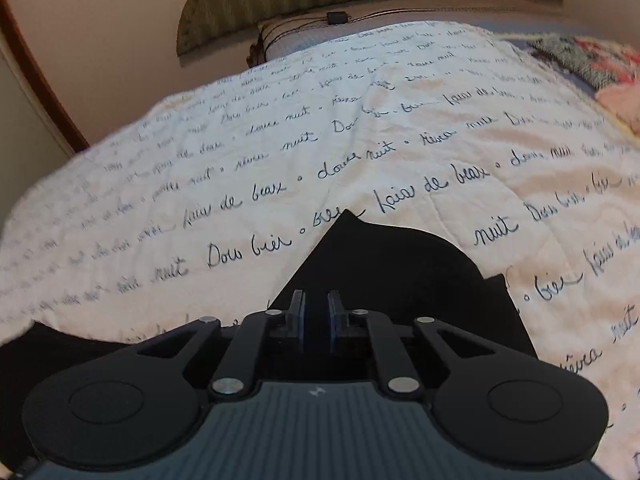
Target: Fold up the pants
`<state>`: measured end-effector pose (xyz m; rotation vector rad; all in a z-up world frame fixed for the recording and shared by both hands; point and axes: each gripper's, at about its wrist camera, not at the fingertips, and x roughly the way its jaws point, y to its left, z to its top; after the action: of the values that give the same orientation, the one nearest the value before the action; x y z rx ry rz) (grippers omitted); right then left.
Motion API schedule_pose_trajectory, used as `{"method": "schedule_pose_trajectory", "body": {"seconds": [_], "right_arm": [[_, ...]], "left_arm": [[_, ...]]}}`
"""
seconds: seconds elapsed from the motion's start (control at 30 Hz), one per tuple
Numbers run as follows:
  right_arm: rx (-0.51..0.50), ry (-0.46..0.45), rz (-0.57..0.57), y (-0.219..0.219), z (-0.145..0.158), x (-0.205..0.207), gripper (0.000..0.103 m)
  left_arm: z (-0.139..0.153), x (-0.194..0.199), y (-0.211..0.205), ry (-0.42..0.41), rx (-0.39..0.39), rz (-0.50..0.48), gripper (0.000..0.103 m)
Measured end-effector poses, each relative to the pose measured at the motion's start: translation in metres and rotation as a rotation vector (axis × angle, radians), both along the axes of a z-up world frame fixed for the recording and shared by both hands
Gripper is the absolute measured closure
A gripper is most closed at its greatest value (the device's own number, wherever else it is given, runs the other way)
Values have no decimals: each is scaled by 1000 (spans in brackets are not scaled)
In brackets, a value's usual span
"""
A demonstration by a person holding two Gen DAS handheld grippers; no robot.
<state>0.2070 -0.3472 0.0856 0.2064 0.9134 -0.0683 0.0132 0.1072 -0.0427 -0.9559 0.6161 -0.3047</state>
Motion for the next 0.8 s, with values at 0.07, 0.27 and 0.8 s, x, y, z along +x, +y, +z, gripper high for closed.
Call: {"method": "schedule_pose_trajectory", "body": {"seconds": [0.07,0.27,0.8], "right_arm": [[-175,-1,34,39,-9,10,81],[-412,67,61,88,-45,40,44],[-604,157,-94,79,-63,57,24]], "left_arm": [[0,0,0,-1,-2,0,76],[-1,0,1,-6,-12,-7,75],[-3,0,5,-20,-47,-17,70]]}}
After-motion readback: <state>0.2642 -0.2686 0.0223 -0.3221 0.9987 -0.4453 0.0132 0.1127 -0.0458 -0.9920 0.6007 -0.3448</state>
